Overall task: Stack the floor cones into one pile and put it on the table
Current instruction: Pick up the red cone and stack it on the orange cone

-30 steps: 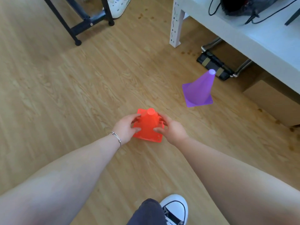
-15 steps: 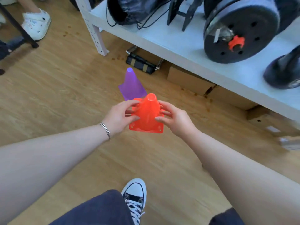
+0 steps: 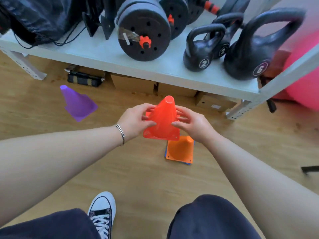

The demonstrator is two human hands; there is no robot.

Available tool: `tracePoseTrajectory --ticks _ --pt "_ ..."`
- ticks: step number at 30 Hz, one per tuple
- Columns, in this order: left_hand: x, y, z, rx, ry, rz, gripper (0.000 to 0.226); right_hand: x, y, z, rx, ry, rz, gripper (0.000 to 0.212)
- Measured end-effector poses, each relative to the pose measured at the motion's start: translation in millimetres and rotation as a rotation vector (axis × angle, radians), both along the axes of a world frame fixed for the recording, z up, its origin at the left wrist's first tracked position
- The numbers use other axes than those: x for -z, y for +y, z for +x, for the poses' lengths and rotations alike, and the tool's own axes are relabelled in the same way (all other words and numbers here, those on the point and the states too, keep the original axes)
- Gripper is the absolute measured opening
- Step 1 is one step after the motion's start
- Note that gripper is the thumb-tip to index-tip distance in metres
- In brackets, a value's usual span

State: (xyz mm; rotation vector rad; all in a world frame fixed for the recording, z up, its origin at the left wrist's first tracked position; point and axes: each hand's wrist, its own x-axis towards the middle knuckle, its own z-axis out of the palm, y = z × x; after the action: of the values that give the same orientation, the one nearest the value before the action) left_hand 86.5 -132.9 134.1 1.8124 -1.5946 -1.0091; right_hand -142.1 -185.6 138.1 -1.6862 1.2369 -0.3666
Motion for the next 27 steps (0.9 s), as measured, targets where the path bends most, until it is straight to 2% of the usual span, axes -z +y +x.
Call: tracePoseTrajectory --ticks 9,18,27 --pt "31.5 -19.3 -86.6 0.105 0.036 0.056 0.056 26.0 2.2 -81.9 0.089 0.14 0.039 0.067" --pt "96.7 -14.4 -109.5 0.126 -0.071 0.149 0.067 86.3 9.0 -97.7 0.031 0.177 0.122 0.065" --pt "146.9 -0.6 -123.5 0.141 -0.144 0.216 0.067 145.5 27.4 -99.8 0.016 0.244 0.122 0.07"
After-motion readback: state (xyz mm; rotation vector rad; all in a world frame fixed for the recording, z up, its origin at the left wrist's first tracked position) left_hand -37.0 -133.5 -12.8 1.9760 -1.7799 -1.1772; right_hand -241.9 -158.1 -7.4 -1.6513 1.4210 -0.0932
